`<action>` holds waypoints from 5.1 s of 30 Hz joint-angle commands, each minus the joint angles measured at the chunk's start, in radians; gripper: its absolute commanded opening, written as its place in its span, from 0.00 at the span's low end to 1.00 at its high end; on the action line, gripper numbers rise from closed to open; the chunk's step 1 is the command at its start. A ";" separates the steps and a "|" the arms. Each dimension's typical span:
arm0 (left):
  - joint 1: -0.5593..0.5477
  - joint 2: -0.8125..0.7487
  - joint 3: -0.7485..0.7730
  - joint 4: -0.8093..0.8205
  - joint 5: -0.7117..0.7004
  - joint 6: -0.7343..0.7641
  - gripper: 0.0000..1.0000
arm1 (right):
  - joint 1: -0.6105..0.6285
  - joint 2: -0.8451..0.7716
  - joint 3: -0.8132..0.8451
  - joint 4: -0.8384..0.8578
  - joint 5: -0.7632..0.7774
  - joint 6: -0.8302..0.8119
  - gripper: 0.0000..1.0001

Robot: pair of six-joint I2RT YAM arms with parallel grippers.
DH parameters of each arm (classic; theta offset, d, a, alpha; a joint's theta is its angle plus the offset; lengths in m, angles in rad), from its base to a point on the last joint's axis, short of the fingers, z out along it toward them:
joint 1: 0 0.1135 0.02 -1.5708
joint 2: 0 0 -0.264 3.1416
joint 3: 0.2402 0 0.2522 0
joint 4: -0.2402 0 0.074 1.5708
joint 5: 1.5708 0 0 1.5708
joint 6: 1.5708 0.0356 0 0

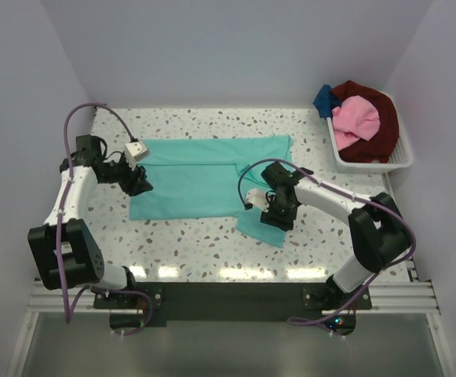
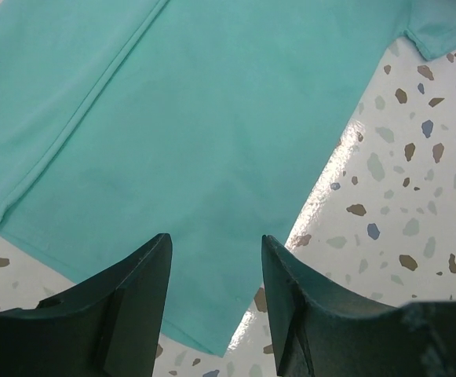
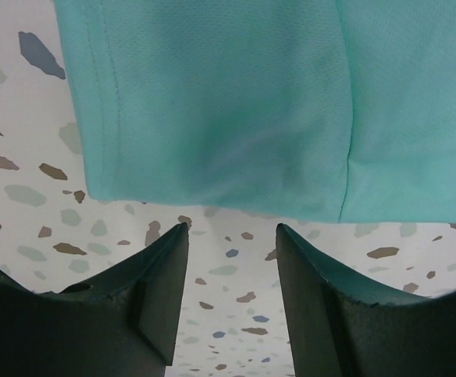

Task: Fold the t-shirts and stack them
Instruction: Fold the tshirt

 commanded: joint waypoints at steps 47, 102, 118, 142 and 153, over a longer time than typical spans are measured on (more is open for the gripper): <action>0.004 0.131 -0.292 0.110 -0.411 0.712 0.44 | 0.002 0.065 -0.004 0.018 -0.061 0.038 0.00; 0.054 0.352 0.336 -0.282 -0.206 0.525 0.00 | -0.165 0.262 0.641 -0.286 -0.052 -0.085 0.00; 0.053 0.510 0.492 -0.207 -0.174 0.410 0.00 | -0.197 0.373 0.753 -0.300 -0.035 -0.106 0.00; 0.039 0.611 0.459 -0.104 -0.235 0.347 0.00 | -0.208 0.569 0.874 -0.251 0.021 -0.084 0.00; 0.048 0.570 0.422 -0.041 -0.253 0.255 0.26 | -0.208 0.642 0.980 -0.300 0.054 -0.024 0.20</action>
